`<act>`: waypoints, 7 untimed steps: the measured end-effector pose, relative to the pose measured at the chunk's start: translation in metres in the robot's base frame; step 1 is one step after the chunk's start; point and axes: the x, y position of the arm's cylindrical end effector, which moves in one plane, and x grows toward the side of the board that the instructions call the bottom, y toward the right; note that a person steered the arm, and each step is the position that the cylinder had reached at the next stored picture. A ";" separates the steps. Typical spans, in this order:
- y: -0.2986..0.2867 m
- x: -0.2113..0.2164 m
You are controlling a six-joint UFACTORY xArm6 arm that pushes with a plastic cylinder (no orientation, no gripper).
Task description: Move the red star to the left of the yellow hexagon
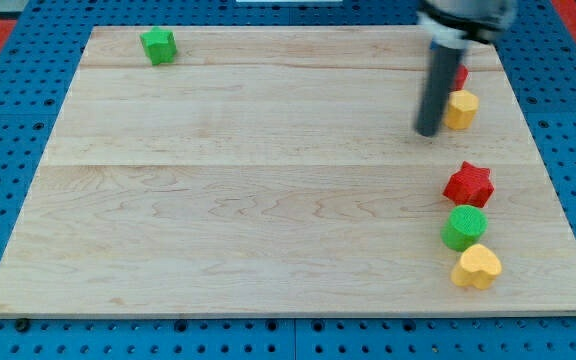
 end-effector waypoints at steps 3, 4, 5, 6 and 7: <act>0.016 0.103; -0.023 0.081; -0.023 0.040; -0.058 0.014; -0.096 0.012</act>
